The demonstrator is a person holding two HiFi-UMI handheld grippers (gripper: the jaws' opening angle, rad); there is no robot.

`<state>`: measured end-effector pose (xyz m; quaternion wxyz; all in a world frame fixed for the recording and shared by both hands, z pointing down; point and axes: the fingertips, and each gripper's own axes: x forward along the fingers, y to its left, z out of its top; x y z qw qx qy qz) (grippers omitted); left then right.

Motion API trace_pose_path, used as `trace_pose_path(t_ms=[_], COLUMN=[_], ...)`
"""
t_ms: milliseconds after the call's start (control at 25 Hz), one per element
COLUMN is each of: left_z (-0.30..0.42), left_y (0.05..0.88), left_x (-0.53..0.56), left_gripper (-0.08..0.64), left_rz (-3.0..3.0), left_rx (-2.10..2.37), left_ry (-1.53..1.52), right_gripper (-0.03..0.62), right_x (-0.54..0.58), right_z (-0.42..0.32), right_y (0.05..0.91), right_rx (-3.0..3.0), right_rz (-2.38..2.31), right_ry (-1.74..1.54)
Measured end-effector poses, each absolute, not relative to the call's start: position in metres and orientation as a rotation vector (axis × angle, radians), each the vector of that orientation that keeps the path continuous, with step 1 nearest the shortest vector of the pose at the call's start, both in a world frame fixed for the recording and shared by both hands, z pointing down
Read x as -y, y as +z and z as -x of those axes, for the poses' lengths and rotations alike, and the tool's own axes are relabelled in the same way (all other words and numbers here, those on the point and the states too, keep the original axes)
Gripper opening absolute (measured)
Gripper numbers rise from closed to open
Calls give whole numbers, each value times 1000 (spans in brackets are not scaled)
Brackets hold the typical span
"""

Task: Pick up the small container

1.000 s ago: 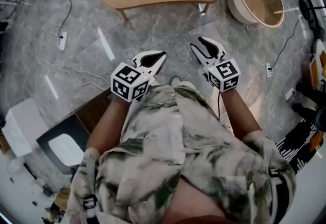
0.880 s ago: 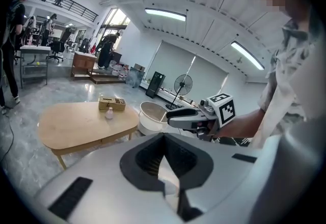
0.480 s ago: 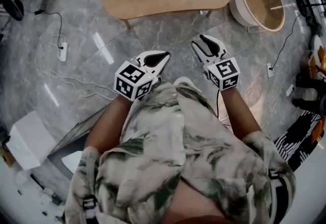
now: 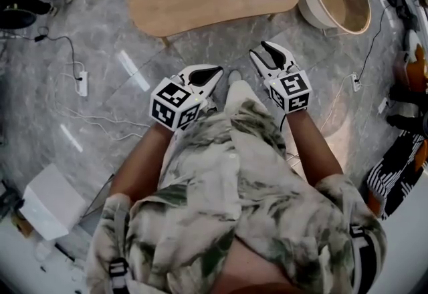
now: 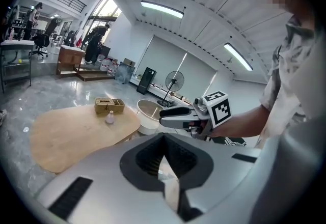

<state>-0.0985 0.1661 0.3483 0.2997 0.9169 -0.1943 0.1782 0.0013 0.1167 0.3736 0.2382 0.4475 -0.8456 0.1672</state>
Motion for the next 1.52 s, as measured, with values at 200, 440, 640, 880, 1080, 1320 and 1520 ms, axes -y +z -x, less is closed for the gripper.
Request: trace_pose_path(t_ms=[200, 440, 640, 880, 1080, 1320, 1520], left_z=[84, 67, 44, 21, 8, -12, -25], left_y=[352, 363, 375, 393, 412, 440, 454], left_x=[-139, -84, -31, 29, 72, 102, 123], left_gripper=[21, 21, 21, 21, 21, 21, 21], left_rz=[-2443, -2421, -2399, -2406, -2395, -2368, -2346], left_rx=[503, 521, 504, 480, 474, 432, 412], left_ry=[496, 525, 569, 605, 629, 650, 653], right_gripper=[183, 186, 187, 187, 186, 186, 189], right_x=[-81, -5, 55, 115, 157, 201, 232], right_z=[-15, -41, -63, -86, -105, -124, -138], right_y=[385, 411, 441, 482, 515, 561, 599], right_rx=[2311, 2290, 2270, 2237, 2210, 2168, 2135], right_rz=[-1270, -1305, -1293, -1310, -1326, -1319, -1308], right_ry=[474, 471, 485, 508, 522, 547, 579])
